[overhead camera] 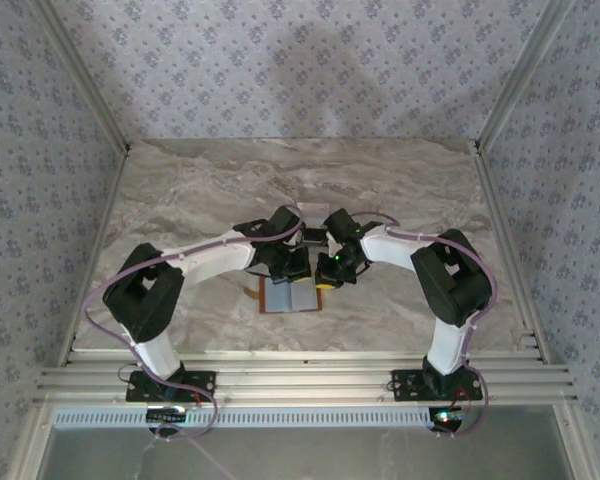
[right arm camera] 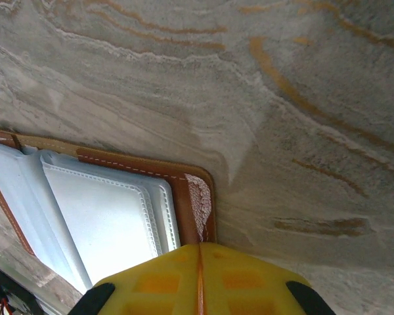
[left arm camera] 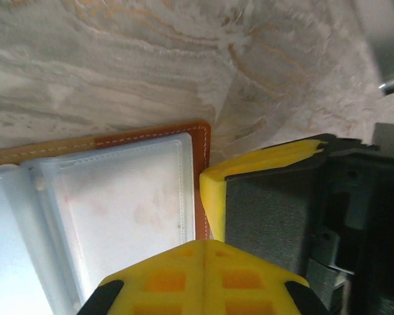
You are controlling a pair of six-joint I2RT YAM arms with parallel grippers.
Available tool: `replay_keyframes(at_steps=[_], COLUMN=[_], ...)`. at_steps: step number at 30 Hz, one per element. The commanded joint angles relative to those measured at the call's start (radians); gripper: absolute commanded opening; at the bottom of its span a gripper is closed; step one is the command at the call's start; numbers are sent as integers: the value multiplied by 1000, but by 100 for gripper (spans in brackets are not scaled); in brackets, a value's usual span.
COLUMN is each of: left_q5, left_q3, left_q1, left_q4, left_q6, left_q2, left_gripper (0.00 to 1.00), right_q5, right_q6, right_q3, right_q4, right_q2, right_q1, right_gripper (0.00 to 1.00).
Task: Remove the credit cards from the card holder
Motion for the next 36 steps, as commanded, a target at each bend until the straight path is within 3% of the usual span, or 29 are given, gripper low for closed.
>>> replay_keyframes(at_steps=[1, 13, 25, 36], left_q5=[32, 68, -130, -199], left_q3=[-9, -26, 6, -7], left_q1=[-14, -44, -51, -48], left_q4=[0, 31, -214, -273], left_q6=[-32, -57, 34, 34], left_q2=[30, 113, 102, 12], left_gripper=[2, 1, 1, 1], right_q5=[-1, 4, 16, 32], right_q6=[15, 20, 21, 20], right_q3=[-19, -24, -26, -12], right_q4=[-6, -8, -20, -52], right_q2=[15, 12, 9, -27], right_q1=[1, 3, -3, -5], right_gripper=[11, 11, 11, 12])
